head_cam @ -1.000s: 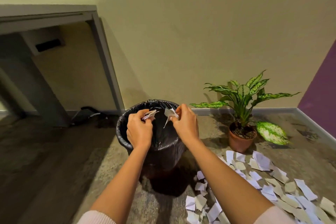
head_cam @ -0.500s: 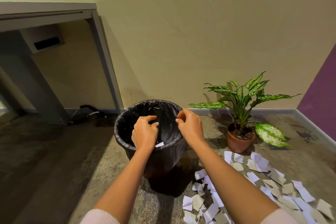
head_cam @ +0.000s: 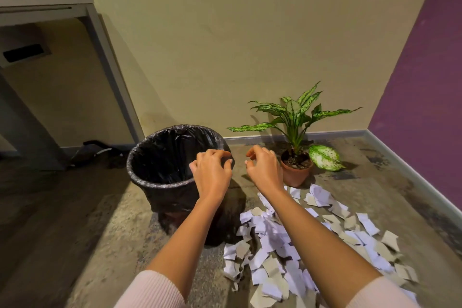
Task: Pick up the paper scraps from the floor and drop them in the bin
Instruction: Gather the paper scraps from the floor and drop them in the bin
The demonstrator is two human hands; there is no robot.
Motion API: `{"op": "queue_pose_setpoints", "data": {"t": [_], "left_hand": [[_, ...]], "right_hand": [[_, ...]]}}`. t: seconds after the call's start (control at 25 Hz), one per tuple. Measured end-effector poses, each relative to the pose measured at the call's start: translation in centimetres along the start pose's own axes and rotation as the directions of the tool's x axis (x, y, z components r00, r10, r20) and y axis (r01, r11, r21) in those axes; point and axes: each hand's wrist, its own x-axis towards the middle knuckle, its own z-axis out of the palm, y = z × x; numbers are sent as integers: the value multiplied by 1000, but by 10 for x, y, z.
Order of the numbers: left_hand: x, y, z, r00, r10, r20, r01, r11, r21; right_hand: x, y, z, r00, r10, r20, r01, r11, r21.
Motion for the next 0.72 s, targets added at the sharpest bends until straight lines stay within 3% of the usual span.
{"op": "queue_pose_setpoints", "data": {"t": [0.28,0.44,0.6,0.72], "left_hand": [[-96,52,48,976,52,212,-47,999,-28],[-161,72,87,913,82,399,-53,995,-84],[-226,79,125,787,168,593,-67,980,-188],[-272,78,144,588,210,781,-75,976,-206]], "right_hand": [[-78,84,-44,987,156,41,-151,982,-110],[-128,138,-59,951,287,113,-267,949,-168],[-184,192,-59,881,421,215,-378,900,-216],[-222,226,-62,789,506,349,-424,859,-286]]}}
